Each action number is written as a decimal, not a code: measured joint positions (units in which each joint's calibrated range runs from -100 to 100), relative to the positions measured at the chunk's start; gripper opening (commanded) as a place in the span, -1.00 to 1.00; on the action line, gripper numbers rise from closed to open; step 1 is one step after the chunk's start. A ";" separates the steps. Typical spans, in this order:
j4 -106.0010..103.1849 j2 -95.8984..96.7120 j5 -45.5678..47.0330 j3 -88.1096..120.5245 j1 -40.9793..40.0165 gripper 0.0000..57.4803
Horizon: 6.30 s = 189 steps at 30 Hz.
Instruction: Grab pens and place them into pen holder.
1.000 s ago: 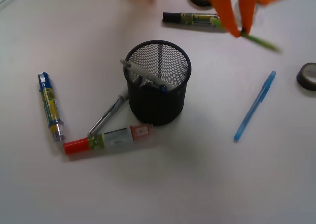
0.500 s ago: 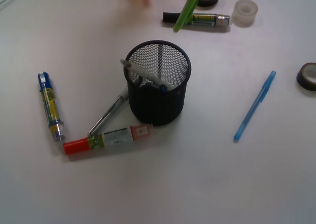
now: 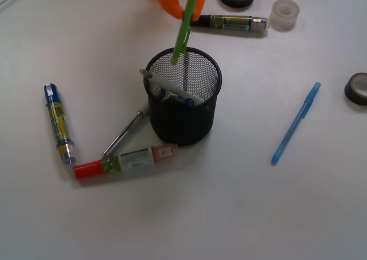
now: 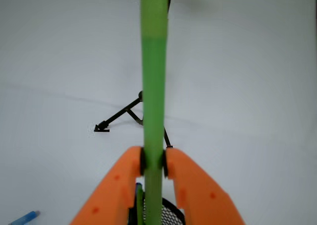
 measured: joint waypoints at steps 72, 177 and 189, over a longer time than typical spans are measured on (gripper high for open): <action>118.01 88.15 45.08 -133.60 -28.56 -0.57; 74.99 -28.22 -0.93 -15.72 7.18 -0.33; 81.90 -37.63 1.76 -15.72 4.74 -0.33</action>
